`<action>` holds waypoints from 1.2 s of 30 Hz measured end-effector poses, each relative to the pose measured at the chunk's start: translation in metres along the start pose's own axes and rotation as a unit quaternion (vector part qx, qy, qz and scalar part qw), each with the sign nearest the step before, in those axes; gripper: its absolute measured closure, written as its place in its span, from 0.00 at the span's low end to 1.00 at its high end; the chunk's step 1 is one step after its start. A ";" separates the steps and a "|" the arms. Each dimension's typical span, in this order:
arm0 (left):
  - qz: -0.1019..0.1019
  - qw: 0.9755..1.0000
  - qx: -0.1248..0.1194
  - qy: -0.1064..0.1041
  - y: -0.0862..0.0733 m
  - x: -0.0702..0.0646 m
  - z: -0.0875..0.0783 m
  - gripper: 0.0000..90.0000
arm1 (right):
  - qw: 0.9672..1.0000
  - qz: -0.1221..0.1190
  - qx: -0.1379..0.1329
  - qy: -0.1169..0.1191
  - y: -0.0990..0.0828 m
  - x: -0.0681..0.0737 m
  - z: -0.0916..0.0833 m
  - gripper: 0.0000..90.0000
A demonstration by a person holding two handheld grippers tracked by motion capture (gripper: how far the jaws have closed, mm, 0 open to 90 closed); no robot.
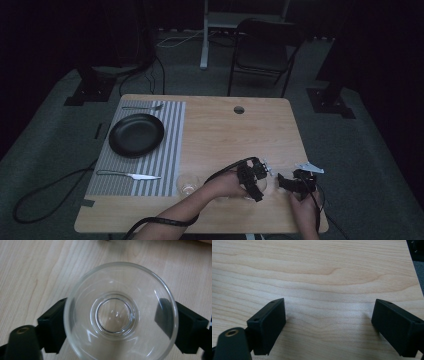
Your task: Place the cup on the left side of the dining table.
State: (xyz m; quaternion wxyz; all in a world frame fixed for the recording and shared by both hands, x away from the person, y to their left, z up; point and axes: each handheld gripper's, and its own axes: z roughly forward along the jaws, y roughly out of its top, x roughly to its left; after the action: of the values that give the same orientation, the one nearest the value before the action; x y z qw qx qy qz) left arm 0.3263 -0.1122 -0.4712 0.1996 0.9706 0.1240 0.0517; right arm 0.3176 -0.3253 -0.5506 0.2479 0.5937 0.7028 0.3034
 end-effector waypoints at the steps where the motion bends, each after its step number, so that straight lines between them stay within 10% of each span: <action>1: 0.003 1.000 0.004 0.006 0.000 -0.001 0.001 0.18 | 1.000 0.000 0.000 0.000 0.000 0.000 0.000 0.13; 36: -0.009 1.000 0.010 0.014 0.005 0.008 -0.004 0.20 | 1.000 0.001 0.000 0.000 0.000 0.000 0.000 0.13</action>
State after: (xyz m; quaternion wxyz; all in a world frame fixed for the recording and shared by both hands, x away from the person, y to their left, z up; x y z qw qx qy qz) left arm 0.3341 -0.1130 -0.4655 0.1883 0.9706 0.1361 0.0620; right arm 0.3176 -0.3252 -0.5505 0.2478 0.5941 0.7025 0.3036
